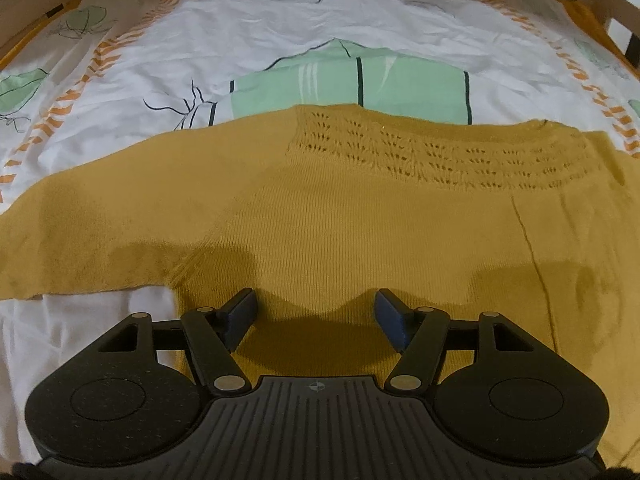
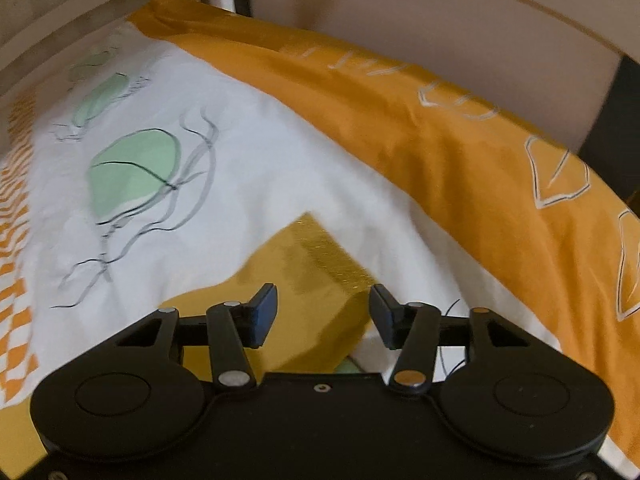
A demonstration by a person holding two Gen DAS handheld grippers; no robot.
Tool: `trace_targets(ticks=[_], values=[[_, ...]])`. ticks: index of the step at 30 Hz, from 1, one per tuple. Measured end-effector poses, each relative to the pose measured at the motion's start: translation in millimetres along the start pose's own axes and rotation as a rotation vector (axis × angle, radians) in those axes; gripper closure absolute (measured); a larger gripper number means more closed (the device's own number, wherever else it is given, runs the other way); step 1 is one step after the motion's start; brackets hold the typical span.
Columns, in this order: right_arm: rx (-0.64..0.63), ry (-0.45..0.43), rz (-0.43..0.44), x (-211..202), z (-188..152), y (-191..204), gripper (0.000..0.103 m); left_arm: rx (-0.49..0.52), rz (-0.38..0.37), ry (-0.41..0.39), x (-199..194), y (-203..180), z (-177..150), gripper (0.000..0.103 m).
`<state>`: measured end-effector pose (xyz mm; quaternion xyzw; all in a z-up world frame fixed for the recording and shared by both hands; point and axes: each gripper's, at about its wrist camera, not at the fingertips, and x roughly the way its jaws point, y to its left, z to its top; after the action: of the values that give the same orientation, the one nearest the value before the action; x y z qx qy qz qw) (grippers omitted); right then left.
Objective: Fold small clothes
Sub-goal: 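Close the right gripper on the glittery sleeve cuff, then lift the cuff and lay the sleeve across the sweater body, open right gripper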
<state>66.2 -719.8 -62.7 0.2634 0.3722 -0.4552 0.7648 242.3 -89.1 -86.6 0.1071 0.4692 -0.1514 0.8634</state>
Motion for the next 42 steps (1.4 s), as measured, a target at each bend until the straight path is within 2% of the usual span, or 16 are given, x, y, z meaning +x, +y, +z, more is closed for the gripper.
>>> trace_targets(ticks=[5, 6, 7, 8, 11, 17, 24, 28, 33, 38, 42], values=[[0.005, 0.013, 0.010, 19, -2, -3, 0.043, -0.007, -0.018, 0.005, 3, 2, 3, 0.039], [-0.001, 0.007, 0.007, 20, -3, -2, 0.048, -0.001, -0.023, 0.011, 3, 3, 5, 0.039], [-0.008, 0.001, 0.006, 21, -3, -1, 0.057, -0.004, -0.029, 0.013, 3, 5, 6, 0.039], [-0.017, 0.004, 0.012, 22, -3, 0, 0.096, -0.012, -0.034, 0.013, 3, 6, 6, 0.039], [-0.028, 0.003, 0.022, 16, -1, 4, 0.096, -0.027, -0.047, 0.021, 3, 9, 8, 0.040], [-0.072, -0.064, 0.113, -33, 11, 26, 0.097, -0.051, -0.063, 0.017, -6, 14, 14, 0.040], [-0.131, -0.152, 0.288, -127, 27, 79, 0.097, -0.080, -0.071, -0.045, -31, 27, 26, 0.040], [-0.195, -0.179, 0.392, -181, 22, 131, 0.097, -0.065, -0.054, -0.073, -43, 32, 32, 0.040], [-0.285, -0.176, 0.559, -231, -1, 202, 0.097, -0.093, -0.052, -0.086, -52, 45, 37, 0.040], [-0.378, -0.138, 0.708, -263, -41, 276, 0.097, -0.172, -0.059, -0.096, -60, 71, 43, 0.040], [-0.441, -0.087, 0.835, -281, -86, 324, 0.097, -0.230, -0.073, -0.109, -67, 93, 47, 0.040]])
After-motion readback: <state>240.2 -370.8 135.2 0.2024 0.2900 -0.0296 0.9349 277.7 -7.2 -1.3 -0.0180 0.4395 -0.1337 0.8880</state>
